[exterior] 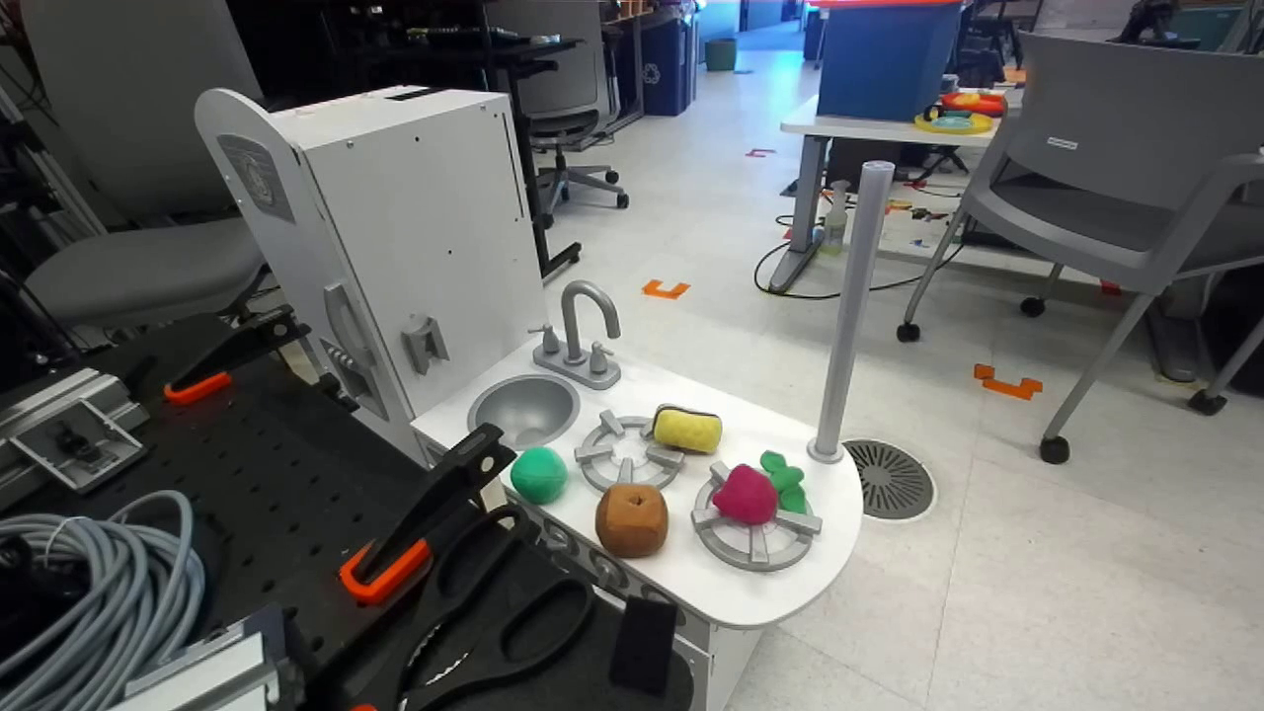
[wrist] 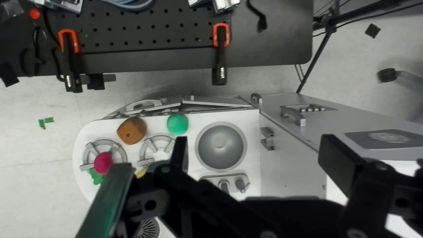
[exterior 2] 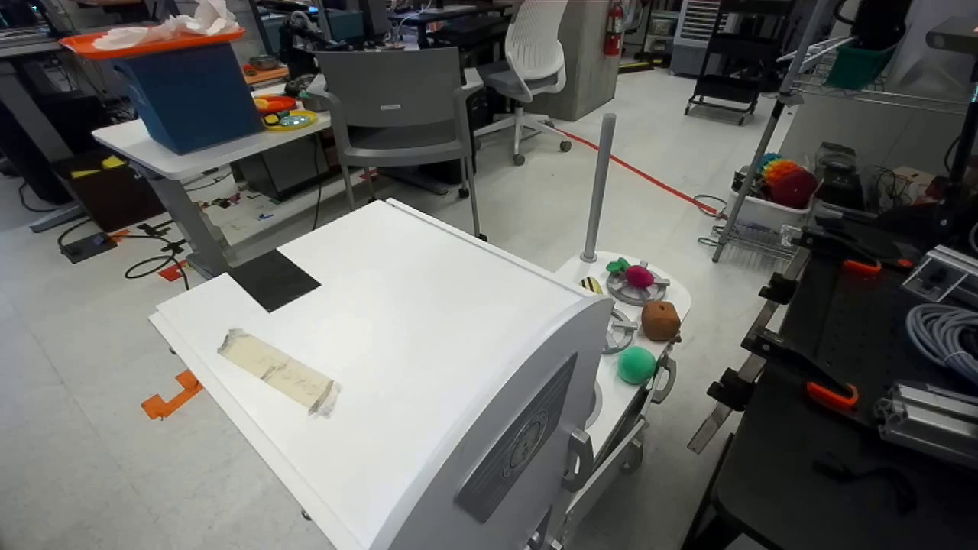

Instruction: Put the green plushy on the silver thing

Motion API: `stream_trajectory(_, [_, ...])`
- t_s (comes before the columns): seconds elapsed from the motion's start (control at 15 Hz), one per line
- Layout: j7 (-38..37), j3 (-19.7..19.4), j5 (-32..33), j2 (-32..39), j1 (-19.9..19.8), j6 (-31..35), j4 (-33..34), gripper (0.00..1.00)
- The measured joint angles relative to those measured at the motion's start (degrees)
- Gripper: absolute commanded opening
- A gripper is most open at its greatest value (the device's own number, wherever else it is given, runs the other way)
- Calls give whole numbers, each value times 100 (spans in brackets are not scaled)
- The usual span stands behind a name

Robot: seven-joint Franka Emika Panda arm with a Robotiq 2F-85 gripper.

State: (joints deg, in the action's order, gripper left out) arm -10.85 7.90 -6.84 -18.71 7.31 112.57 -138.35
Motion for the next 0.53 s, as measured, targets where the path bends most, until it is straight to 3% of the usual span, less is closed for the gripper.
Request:
stream_trajectory(0.27, [19, -40, 488, 823, -241, 1262, -357, 100])
stream_trajectory(0.53, [-62, -174, 1246, 2174, -430, 2675, -314, 100])
